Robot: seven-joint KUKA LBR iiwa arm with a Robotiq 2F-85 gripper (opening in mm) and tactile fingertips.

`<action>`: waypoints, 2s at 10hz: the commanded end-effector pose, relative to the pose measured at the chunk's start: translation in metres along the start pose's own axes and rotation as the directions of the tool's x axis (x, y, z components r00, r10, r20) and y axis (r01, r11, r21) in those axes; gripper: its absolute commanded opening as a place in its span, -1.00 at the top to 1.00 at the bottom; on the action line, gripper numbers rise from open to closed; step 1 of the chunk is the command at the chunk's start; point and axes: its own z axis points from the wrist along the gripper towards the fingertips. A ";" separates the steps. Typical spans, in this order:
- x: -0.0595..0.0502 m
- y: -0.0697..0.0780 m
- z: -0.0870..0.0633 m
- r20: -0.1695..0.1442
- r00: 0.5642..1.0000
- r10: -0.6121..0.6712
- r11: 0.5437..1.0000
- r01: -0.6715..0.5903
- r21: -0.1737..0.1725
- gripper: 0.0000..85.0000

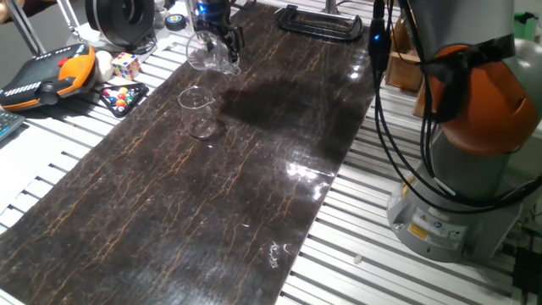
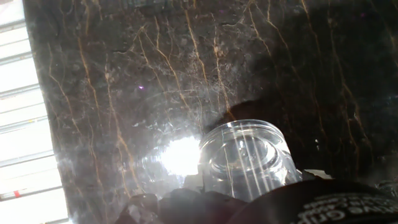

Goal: Pour the water from one cup into another empty cup

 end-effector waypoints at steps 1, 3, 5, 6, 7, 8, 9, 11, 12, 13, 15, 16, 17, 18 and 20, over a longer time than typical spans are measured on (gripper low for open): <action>0.000 0.000 0.000 0.000 1.000 -0.002 1.000 0.002 0.005 0.98; -0.001 0.000 0.000 0.009 1.000 -0.006 1.000 0.006 0.015 0.98; -0.004 -0.001 -0.003 0.048 0.999 -0.025 1.000 0.025 0.010 0.98; -0.005 -0.001 -0.004 0.071 0.997 -0.038 0.999 0.038 0.002 0.98; -0.004 -0.002 -0.005 0.090 0.995 -0.045 0.999 0.045 -0.004 0.98; -0.004 -0.002 -0.004 0.102 0.993 -0.051 0.999 0.052 -0.007 0.98; -0.004 -0.002 -0.004 0.111 0.992 -0.058 0.998 0.059 -0.009 0.98; -0.002 -0.002 -0.003 0.124 0.990 -0.061 0.998 0.063 -0.012 0.98; -0.002 -0.002 -0.003 0.138 0.988 -0.068 0.997 0.070 -0.015 0.98; -0.001 -0.002 -0.003 0.156 0.985 -0.077 0.997 0.081 -0.019 0.98; 0.000 -0.003 -0.003 0.184 0.978 -0.094 0.995 0.100 -0.022 0.98; 0.000 -0.002 -0.003 0.194 0.976 -0.100 0.994 0.107 -0.025 0.98; 0.001 -0.002 -0.003 0.214 0.971 -0.110 0.993 0.119 -0.029 0.98; 0.001 -0.002 -0.004 0.233 0.965 -0.117 0.991 0.128 -0.032 0.98; 0.001 -0.002 -0.004 0.262 0.957 -0.126 0.989 0.141 -0.039 0.98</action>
